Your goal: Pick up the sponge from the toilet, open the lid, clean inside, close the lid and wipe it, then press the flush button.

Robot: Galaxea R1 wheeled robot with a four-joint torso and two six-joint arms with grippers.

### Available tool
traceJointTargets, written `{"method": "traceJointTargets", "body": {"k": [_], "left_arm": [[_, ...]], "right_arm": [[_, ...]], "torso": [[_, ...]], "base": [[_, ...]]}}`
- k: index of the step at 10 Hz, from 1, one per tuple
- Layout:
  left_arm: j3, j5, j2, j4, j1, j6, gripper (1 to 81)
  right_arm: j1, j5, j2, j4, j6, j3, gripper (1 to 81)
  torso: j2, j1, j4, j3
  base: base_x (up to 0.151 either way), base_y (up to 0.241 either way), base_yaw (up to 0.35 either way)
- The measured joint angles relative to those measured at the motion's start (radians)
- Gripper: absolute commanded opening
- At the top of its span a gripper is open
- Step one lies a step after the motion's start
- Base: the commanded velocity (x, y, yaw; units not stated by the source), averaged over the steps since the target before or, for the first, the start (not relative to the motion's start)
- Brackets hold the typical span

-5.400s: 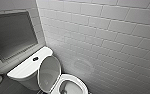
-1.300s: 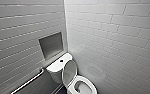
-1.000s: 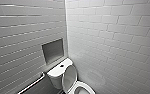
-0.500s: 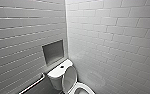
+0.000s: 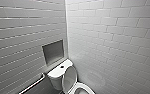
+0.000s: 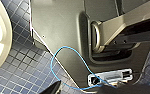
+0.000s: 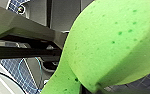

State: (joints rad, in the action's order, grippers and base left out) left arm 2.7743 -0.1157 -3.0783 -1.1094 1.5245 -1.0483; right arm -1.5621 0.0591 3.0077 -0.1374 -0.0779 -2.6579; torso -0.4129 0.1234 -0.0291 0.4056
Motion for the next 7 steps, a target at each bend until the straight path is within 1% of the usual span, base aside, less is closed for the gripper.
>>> {"method": "traceJointTargets", "body": {"k": [1, 2, 3, 5, 7], "left_arm": [[0.0, -0.023, 0.0, 0.104, 0.0, 0.169, 81.1], [0.0, -0.051, 0.0, 0.246, -0.003, 0.336, 81.1], [0.0, -0.057, 0.0, 0.415, -0.009, 0.503, 81.1], [-0.001, -0.041, -0.002, 0.727, -0.032, 0.817, 81.1], [-0.007, -0.019, -0.003, 0.994, -0.051, 1.08, 81.1]], "right_arm": [[0.0, 0.0, 0.0, 0.0, 0.0, -0.002, 1.0], [0.0, 0.0, 0.0, 0.0, -0.003, -0.002, 1.0], [0.0, -0.001, 0.001, 0.0, -0.008, -0.002, 1.0], [0.0, -0.003, 0.001, -0.001, -0.007, -0.005, 1.0], [0.0, -0.004, 0.004, -0.001, -0.007, -0.021, 1.0]], "torso": [[0.0, 0.0, 0.0, 0.0], [0.0, 0.0, 0.0, 0.0], [0.0, 0.0, 0.0, 0.0], [0.0, 0.0, 0.0, 0.0], [0.0, 0.0, 0.0, 0.0]], "base": [[0.0, 0.0, 0.0], [0.0, 0.0, 0.0], [0.0, 0.0, 0.0], [0.0, 0.0, 0.0], [0.0, 0.0, 0.0]]}}
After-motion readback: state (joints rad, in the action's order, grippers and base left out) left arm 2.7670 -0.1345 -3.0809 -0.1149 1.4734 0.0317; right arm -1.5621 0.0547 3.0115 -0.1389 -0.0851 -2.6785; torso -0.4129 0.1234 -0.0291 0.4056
